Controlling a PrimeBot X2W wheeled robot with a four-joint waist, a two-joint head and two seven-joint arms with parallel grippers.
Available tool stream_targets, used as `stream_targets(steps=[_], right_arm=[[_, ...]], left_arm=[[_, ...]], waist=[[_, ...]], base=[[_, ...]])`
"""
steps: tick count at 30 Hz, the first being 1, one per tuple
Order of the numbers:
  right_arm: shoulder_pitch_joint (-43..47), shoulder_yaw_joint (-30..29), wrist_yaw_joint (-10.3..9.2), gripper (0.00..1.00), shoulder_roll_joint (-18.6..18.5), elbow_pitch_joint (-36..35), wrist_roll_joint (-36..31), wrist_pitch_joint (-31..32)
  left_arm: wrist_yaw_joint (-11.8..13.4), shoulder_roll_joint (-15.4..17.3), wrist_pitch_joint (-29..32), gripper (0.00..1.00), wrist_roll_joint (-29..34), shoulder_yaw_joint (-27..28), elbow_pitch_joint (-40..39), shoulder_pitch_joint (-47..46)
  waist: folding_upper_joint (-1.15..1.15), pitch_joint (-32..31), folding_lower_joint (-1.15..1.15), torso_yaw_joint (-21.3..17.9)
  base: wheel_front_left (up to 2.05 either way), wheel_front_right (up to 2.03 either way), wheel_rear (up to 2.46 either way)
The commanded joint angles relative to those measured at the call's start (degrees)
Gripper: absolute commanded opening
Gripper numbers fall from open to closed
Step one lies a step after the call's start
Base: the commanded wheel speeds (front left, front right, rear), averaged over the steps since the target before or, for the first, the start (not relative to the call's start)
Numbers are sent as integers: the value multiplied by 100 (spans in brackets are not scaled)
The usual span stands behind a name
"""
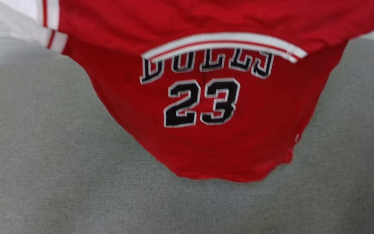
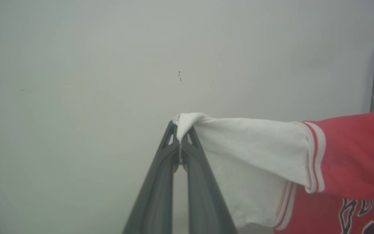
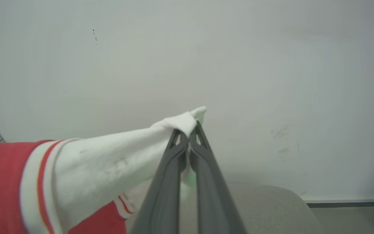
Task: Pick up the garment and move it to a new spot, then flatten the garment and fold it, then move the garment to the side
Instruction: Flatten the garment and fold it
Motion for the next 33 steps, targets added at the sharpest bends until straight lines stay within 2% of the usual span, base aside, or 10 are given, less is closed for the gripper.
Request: stream_targets(steps=[1,4,8,15,22,28,33], right_arm=[[-222,78,-4,0,-45,86,-59,-94],[-752,206,-4,0,-40,298,-253,-340],[-1514,169,-4,0,155,647,-534,-778],[-2938,221,-4,0,389,1522,-1186,-1747],[-4239,299,-4,0,389,2695,-1777,-2658],[-4858,183,-4,0,384,3694,-2177,-3350],[-4718,97,-5,0,477,4277,-2292,-3695]], left_arm=[[-34,65,-42,0,17,-22,129,-260],[-119,123,-109,0,-2,-184,511,-890],[-265,82,-241,0,13,-546,1172,-1992],[-439,-263,-553,0,300,-1212,2660,-4148],[-545,-678,-1188,0,718,-1569,4127,-5802],[-662,-1021,-1808,0,934,-1786,5070,-6407],[-790,-1205,-2191,0,971,-1923,5609,-6267]], waist=[[0,247,0,-35],[0,638,0,-19],[0,1151,0,107],[0,2059,0,284],[0,2729,0,418],[0,3025,0,561],[0,3090,0,608]], base=[[0,0,0],[0,0,0],[0,0,0],[0,0,0],[0,0,0],[0,0,0],[0,0,0]])
